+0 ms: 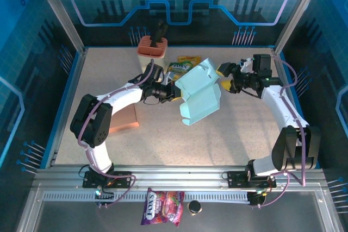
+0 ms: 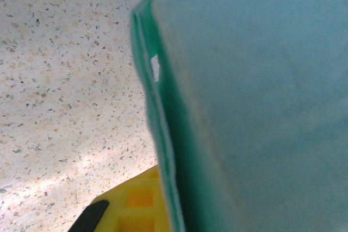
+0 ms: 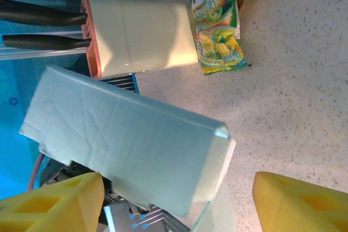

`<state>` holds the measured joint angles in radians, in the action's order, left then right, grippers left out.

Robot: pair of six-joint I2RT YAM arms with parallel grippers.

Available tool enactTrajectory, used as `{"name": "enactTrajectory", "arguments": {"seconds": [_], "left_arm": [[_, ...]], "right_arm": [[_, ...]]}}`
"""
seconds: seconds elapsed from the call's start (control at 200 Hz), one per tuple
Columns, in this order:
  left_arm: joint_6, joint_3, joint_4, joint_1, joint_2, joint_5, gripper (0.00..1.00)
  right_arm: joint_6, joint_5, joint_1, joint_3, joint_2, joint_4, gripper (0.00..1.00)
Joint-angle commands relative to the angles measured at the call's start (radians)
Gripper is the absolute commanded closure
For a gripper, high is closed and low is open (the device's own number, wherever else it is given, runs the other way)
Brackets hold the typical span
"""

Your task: Fold the paper box

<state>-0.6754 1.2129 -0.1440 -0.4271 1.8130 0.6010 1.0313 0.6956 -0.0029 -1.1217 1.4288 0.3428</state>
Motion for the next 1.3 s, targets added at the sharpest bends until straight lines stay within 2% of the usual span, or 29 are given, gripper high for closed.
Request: {"name": "enactTrajectory", "arguments": {"seconds": [0.0,0.39,0.815,0.926,1.196,1.296], "left_arm": [[-0.003,0.038,0.021,0.007,0.016,0.042,1.0],[0.008,0.066,0.004,0.007,0.039,0.051,1.0],[0.011,0.08,-0.01,0.008,0.044,0.023,1.0],[0.02,0.08,-0.026,0.008,0.036,0.007,1.0],[0.051,0.076,-0.092,0.036,0.014,0.018,1.0],[0.094,0.097,-0.152,0.043,0.007,0.027,1.0]], "right_arm": [[0.097,0.053,-0.004,0.037,-0.047,-0.093,0.26],[0.279,0.079,0.017,0.053,-0.004,-0.315,0.26],[0.315,0.065,0.088,0.038,0.045,-0.355,0.27],[0.262,0.061,0.083,0.024,0.022,-0.289,0.28],[-0.114,-0.039,0.035,-0.12,-0.092,0.154,0.28],[-0.2,-0.081,0.02,-0.148,-0.13,0.231,0.29]]}}
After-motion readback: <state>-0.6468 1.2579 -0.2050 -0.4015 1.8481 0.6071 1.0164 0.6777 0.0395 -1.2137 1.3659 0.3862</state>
